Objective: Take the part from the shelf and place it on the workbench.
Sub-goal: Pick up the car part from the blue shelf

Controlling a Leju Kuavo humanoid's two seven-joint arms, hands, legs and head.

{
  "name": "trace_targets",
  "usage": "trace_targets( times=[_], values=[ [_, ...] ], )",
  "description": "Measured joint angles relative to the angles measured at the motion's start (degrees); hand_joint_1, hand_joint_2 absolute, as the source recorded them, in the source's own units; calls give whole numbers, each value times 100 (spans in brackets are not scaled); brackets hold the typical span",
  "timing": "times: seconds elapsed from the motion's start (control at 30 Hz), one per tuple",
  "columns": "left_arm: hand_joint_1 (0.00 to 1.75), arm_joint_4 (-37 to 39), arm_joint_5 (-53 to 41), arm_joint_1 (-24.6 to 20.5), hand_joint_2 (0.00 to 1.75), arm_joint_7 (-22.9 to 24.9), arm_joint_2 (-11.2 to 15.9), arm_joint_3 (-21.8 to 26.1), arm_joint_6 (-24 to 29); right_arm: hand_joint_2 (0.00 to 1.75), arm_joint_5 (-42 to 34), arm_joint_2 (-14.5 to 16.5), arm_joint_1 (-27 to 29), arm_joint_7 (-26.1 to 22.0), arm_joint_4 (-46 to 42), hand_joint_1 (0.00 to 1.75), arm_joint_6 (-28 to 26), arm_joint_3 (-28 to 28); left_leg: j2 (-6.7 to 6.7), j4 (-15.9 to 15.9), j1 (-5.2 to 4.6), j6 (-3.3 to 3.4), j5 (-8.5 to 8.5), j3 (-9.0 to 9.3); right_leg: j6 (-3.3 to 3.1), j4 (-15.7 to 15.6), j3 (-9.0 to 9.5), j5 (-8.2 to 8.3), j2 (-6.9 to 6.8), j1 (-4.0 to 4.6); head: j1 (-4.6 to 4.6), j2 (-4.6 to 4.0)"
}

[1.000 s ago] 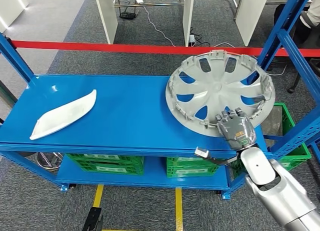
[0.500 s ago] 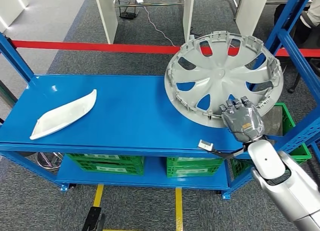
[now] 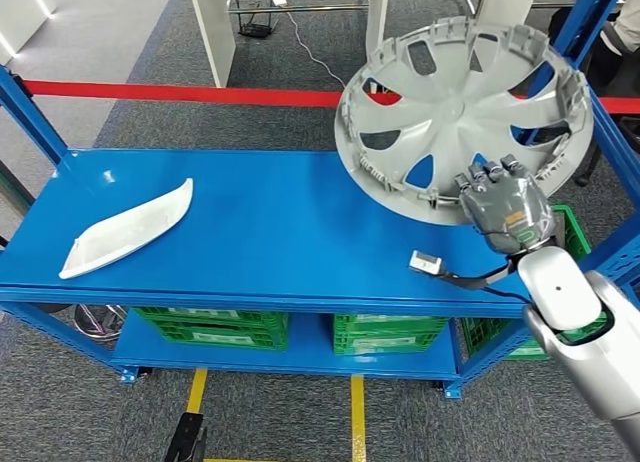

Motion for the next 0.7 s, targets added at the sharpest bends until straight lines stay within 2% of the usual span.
trace_targets(
  times=[0.03, 0.1, 0.23, 0.7],
  values=[
    [0, 0, 0, -1, 175, -4, 0, -4, 1, 175, -3, -2, -15, -2, -18, 175, 4, 0, 0, 0, 0, 0, 0, 0, 0, 0, 0, 0, 0, 0, -1, 0],
    [0, 0, 1, -2, 175, -12, 2, -15, 5, 175, -7, -2, -25, -3, -36, 175, 6, 0, -1, 0, 0, 0, 0, 0, 0, 0, 0, 0, -2, 0, 0, 0],
    [0, 0, 10, -4, 0, -32, 9, -27, 31, 175, -13, -3, -24, 26, -39, 175, 7, 0, -1, 0, 0, 0, 0, -1, 0, 0, -1, 0, -2, 0, -1, 0],
    [0, 0, 52, -9, 0, -73, 31, -36, 64, 175, -16, -66, -21, 98, -37, 175, 1, 0, 0, 0, 0, 0, 0, -2, 0, 0, -2, 0, -1, 0, -1, 0]
  ],
)
